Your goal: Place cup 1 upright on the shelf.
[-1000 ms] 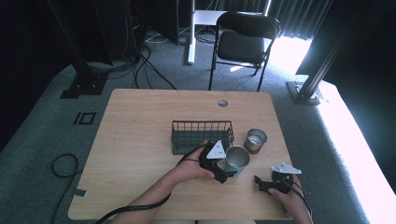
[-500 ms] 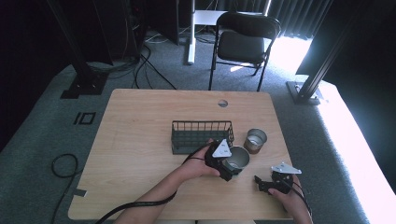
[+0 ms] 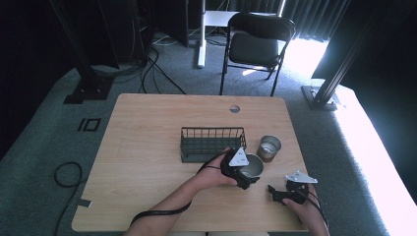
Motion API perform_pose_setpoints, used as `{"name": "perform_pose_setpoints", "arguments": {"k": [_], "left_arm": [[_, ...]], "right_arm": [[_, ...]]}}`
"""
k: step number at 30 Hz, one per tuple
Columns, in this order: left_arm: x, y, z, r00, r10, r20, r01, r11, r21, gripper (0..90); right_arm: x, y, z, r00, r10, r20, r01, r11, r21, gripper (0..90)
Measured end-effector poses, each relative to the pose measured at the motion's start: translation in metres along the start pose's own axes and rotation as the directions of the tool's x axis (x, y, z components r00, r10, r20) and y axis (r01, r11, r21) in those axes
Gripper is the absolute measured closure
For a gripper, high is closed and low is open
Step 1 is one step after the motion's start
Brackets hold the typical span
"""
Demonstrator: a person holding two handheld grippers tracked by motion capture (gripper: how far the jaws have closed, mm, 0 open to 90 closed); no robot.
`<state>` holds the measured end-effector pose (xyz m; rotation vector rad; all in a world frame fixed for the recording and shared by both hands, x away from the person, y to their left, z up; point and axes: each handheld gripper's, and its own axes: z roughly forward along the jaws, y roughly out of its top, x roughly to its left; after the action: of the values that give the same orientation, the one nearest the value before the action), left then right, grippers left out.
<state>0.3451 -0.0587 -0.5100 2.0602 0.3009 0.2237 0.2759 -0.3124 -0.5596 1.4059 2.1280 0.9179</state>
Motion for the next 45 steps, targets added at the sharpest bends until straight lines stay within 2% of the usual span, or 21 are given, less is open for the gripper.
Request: {"name": "perform_pose_setpoints", "arguments": {"k": [4, 8, 9, 20, 22, 27, 33, 40, 45], "left_arm": [[-0.001, 0.002, 0.0, 0.9998, 0.008, 0.017, -0.008, 0.9999, 0.015, 13.5], [-0.001, 0.005, 0.0, 0.9996, -0.001, 0.027, 0.0, 0.9999, 0.013, 13.7], [-0.001, 0.008, -0.003, 0.9996, -0.007, 0.027, 0.007, 1.0, -0.003, 13.7], [-0.002, 0.024, -0.023, 0.9982, -0.013, 0.058, 0.016, 0.9984, -0.055, 13.7], [-0.002, 0.028, -0.028, 0.9979, -0.002, 0.065, 0.005, 0.9985, -0.055, 13.7], [-0.001, 0.038, -0.039, 0.998, 0.011, 0.062, -0.007, 0.9975, -0.07, 13.7], [0.005, 0.046, -0.05, 0.998, -0.006, 0.063, 0.012, 0.995, -0.099, 13.7], [0.011, 0.054, -0.067, 0.9981, -0.002, 0.061, 0.008, 0.9938, -0.111, 13.6], [0.016, 0.059, -0.076, 0.999, -0.004, 0.044, 0.01, 0.9917, -0.128, 13.7]], "right_arm": [[0.0, 0.0, 0.0, 1.0, 0.0, 0.0, 0.0, 1.0, 0.0, 10.7], [0.0, 0.0, 0.0, 1.0, 0.0, 0.0, 0.0, 1.0, 0.0, 10.7], [0.0, 0.0, 0.0, 1.0, 0.0, 0.0, 0.0, 1.0, 0.0, 10.7], [0.0, 0.0, 0.0, 1.0, 0.0, 0.001, 0.0, 1.0, 0.0, 10.7], [0.0, 0.0, 0.0, 1.0, -0.001, 0.0, 0.001, 1.0, 0.0, 10.7], [0.0, 0.0, 0.0, 1.0, -0.001, 0.001, 0.001, 1.0, -0.001, 10.7], [0.0, 0.0, 0.0, 1.0, 0.0, 0.001, 0.0, 1.0, 0.0, 10.7], [0.0, 0.0, 0.0, 1.0, 0.0, 0.001, 0.0, 1.0, 0.0, 10.7], [0.0, 0.0, 0.0, 1.0, 0.0, 0.001, 0.0, 1.0, 0.0, 10.7]]}}
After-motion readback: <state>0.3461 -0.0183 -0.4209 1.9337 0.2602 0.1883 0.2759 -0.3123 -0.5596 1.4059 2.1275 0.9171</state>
